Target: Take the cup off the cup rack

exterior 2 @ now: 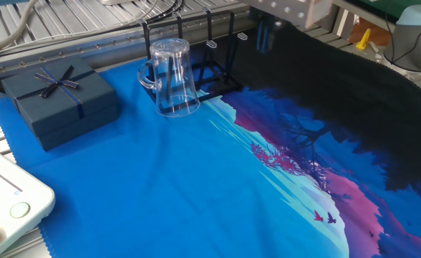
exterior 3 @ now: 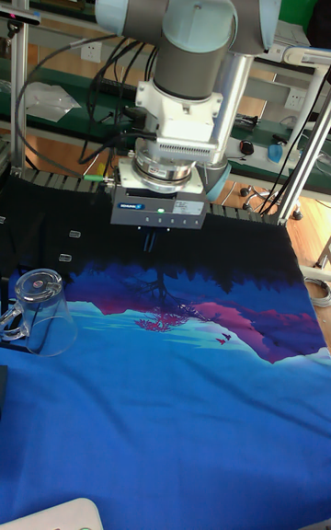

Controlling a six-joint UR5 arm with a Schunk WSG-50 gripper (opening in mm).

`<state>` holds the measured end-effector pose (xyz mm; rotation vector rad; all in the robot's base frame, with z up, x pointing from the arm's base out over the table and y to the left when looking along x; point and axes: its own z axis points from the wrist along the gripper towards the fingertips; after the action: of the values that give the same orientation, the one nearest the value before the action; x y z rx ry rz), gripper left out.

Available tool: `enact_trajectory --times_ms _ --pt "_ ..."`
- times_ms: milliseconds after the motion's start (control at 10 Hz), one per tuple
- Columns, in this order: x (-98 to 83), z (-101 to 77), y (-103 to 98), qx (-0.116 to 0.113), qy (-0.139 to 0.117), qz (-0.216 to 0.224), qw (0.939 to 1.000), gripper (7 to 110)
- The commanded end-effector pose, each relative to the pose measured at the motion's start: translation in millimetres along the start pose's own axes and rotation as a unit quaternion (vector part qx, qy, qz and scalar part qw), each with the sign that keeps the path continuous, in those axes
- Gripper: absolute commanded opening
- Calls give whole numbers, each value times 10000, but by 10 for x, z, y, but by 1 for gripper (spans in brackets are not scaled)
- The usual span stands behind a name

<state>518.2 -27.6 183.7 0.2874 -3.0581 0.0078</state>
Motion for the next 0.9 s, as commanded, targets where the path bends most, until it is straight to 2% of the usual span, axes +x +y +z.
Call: enact_trajectory --times_ms 0,100,200,300,500,600,700,800 --pt "-41 11 -9 -142 -151 -100 9997 7" --pt "23 12 -1 -160 -21 -9 9999 7" --pt "150 9 8 -173 235 184 9994 7" --pt "199 5 33 -214 338 395 9984 7" --pt "211 7 -100 66 350 759 9965 7" --pt "243 5 -82 32 417 681 9968 7" --pt "478 -27 -14 -85 897 551 9944 7" --pt "459 -29 85 -294 868 441 9948 7"
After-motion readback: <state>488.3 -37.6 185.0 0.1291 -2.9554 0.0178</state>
